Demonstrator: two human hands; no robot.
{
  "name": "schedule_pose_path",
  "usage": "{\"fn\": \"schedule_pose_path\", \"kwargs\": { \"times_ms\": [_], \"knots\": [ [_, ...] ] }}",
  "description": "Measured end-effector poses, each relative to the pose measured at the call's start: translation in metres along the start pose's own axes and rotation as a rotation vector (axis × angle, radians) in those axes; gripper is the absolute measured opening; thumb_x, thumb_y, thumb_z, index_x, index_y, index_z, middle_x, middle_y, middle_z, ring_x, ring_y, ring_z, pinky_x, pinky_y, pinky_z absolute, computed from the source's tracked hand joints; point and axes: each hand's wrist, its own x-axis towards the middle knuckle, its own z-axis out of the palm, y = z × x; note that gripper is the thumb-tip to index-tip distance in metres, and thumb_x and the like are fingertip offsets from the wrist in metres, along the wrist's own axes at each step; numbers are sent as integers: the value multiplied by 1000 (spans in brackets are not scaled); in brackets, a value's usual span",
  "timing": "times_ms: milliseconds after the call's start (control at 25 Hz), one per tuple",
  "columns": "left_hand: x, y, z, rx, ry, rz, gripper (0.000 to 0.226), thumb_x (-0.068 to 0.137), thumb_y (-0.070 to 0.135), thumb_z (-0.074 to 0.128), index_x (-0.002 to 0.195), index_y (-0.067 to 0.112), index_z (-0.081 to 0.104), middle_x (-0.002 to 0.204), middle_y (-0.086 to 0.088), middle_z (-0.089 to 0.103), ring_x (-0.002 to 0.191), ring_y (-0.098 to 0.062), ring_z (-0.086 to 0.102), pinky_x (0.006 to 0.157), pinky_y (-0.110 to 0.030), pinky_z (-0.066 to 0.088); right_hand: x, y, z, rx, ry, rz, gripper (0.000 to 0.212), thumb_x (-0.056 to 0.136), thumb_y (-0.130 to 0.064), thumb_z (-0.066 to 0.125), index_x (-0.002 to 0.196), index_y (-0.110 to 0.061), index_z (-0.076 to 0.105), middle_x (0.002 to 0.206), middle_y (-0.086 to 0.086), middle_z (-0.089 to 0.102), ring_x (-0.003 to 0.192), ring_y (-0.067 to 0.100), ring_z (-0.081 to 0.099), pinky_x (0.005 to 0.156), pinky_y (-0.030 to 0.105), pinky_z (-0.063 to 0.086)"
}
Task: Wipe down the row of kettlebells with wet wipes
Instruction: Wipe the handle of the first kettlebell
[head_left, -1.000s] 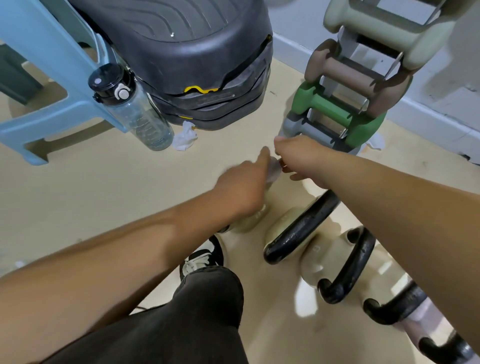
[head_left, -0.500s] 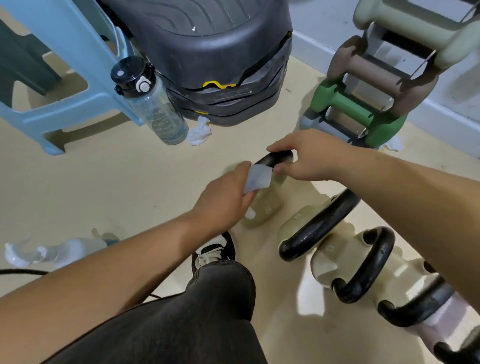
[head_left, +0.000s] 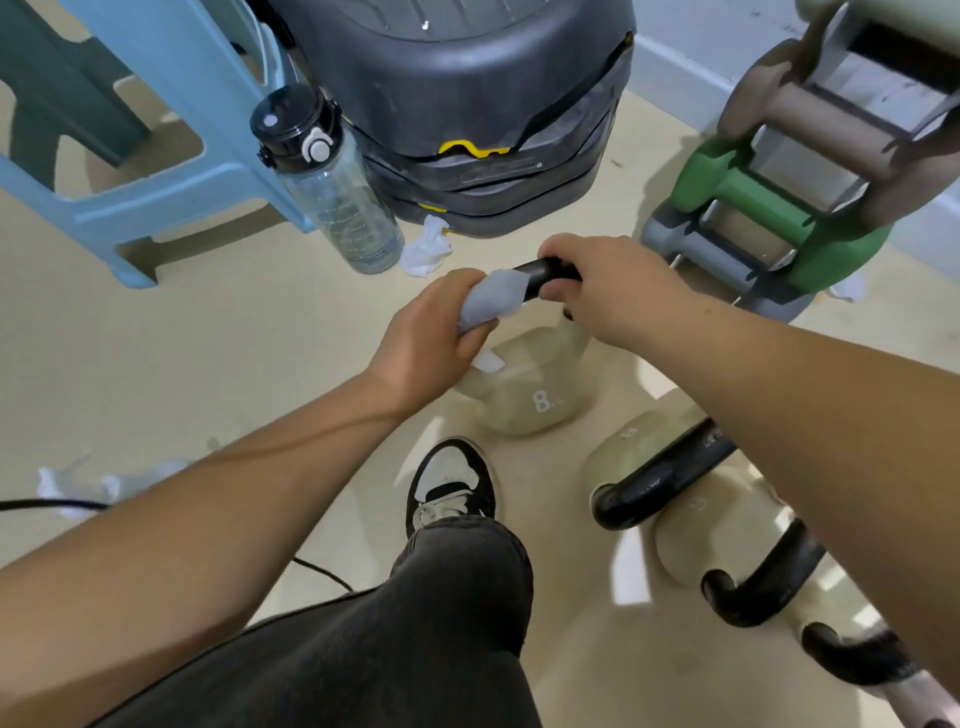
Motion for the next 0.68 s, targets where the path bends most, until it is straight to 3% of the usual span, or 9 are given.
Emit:
{"fn": "schedule_pose_path", "kwargs": {
  "times_ms": [80, 160, 240, 280, 400, 520, 600, 680],
  "knots": [
    [-21, -3, 14, -206, 168, -165, 28, 93, 14, 63, 120, 17, 54, 103, 10, 61, 87, -7, 55, 73, -17, 42, 0, -2, 0, 20, 6, -1, 15, 98, -31, 57, 113, -28, 59, 95, 4, 68, 89, 27, 65, 82, 43, 55],
    [-36, 9, 30, -449, 288, -449, 26, 96, 14, 61, 117, 21, 47, 98, 9, 59, 81, -7, 57, 67, -16, 44, 1, -3, 2, 35, 36, 4, 12, 97, -30, 58, 108, -26, 60, 91, 5, 67, 86, 28, 65, 82, 42, 55],
    [-36, 27, 40, -591, 328, -670, 25, 97, 18, 58, 117, 23, 44, 94, 6, 60, 77, -8, 59, 62, -20, 47, 0, -3, 3, 44, 51, 19, 9, 96, -28, 59, 104, -23, 60, 89, 6, 66, 85, 29, 64, 81, 44, 55],
    [-34, 30, 41, -599, 330, -696, 24, 97, 19, 57, 118, 22, 45, 91, 6, 60, 74, -10, 59, 60, -23, 46, -1, -2, 3, 52, 50, 33, 8, 96, -27, 59, 103, -23, 60, 88, 6, 66, 85, 29, 64, 81, 45, 55],
    [-19, 24, 24, -427, 264, -500, 21, 90, 12, 55, 110, 11, 53, 81, 9, 57, 70, -15, 55, 53, -22, 41, -6, 4, 3, 96, 59, 64, 6, 96, -27, 59, 101, -25, 60, 88, 4, 66, 86, 27, 66, 81, 44, 56],
    [15, 29, 0, 119, 44, -129, 24, 79, 6, 52, 102, 15, 52, 90, 1, 58, 79, -25, 56, 57, -35, 44, -8, 8, 5, 95, 76, 69, 8, 96, -27, 58, 102, -23, 61, 89, 4, 66, 87, 28, 65, 80, 45, 55],
    [35, 50, -4, 505, -99, -17, 31, 82, 3, 56, 109, 16, 49, 101, -5, 57, 90, -31, 59, 58, -39, 39, -6, 7, 3, 100, 75, 82, 9, 96, -27, 58, 102, -21, 62, 90, 5, 67, 87, 29, 65, 80, 45, 55],
    [45, 63, 7, 697, -140, 60, 42, 87, 3, 60, 124, 14, 46, 110, -8, 55, 98, -31, 58, 60, -40, 35, -5, 6, 1, 116, 75, 88, 10, 96, -28, 57, 99, -21, 64, 91, 4, 68, 85, 27, 66, 78, 45, 56]
  ]
}}
